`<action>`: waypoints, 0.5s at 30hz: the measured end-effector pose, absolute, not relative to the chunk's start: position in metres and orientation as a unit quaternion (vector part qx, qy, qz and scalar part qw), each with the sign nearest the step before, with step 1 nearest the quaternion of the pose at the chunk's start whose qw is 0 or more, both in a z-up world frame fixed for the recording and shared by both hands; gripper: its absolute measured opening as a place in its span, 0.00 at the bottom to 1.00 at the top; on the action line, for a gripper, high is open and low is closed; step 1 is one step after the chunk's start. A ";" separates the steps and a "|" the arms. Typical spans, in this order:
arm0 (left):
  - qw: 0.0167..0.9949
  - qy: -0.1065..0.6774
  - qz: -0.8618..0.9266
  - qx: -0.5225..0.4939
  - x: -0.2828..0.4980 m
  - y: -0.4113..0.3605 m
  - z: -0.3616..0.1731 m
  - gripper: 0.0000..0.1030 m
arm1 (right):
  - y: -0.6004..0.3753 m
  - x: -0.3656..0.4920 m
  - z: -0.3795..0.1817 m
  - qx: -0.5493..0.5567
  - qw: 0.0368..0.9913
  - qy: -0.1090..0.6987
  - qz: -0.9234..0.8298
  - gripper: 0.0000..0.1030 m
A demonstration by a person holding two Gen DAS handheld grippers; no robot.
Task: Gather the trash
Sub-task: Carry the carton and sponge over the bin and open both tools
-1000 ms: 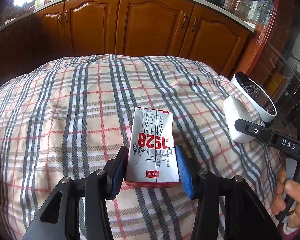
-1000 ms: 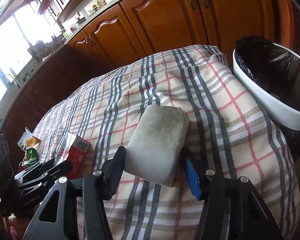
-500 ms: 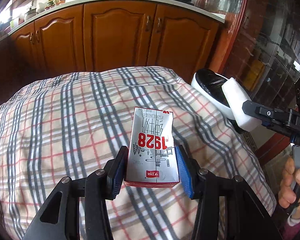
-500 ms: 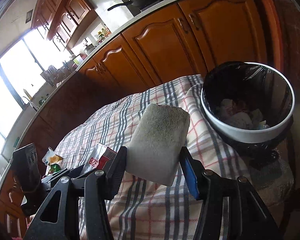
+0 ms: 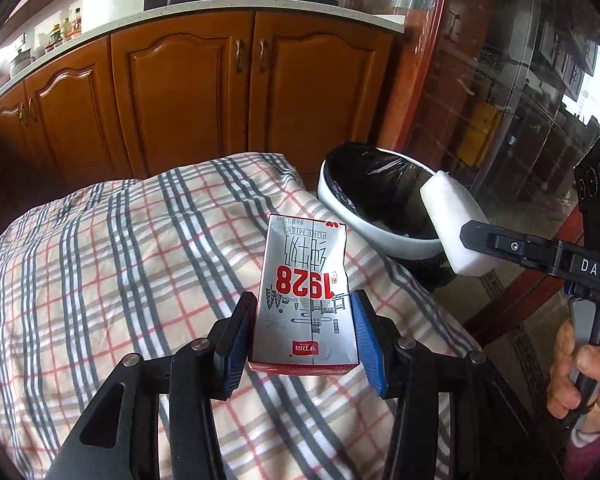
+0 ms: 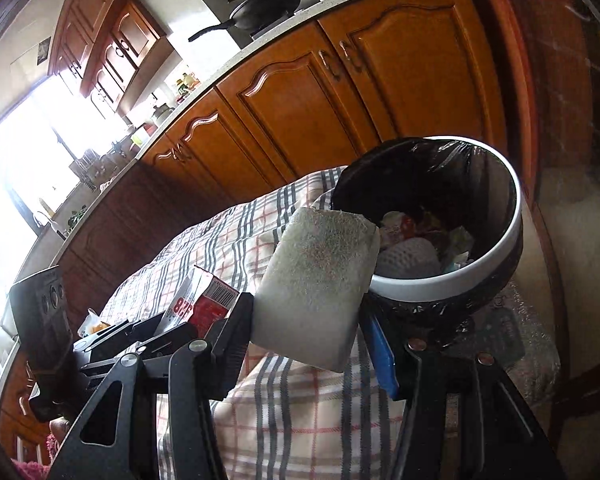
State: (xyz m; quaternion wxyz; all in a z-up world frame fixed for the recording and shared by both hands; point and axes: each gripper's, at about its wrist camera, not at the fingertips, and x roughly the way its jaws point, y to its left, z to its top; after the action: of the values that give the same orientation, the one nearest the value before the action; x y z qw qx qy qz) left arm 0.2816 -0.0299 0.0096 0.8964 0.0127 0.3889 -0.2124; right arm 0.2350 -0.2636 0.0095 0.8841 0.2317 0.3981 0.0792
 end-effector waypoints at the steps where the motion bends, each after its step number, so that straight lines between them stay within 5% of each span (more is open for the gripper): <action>1: 0.896 0.389 -0.214 0.014 0.284 -0.033 0.009 0.45 | -0.268 0.236 0.010 0.231 0.885 0.398 0.078 0.53; 15: 0.891 0.387 -0.237 0.028 0.341 -0.083 0.016 0.45 | -0.317 0.259 0.005 0.230 0.882 0.407 0.057 0.53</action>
State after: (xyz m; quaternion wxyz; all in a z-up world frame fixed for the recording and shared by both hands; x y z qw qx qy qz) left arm 0.3411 -0.0829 0.0160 0.8909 0.0285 0.3865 -0.2368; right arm 0.2591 -0.3169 0.0055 0.8821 0.2301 0.4071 0.0567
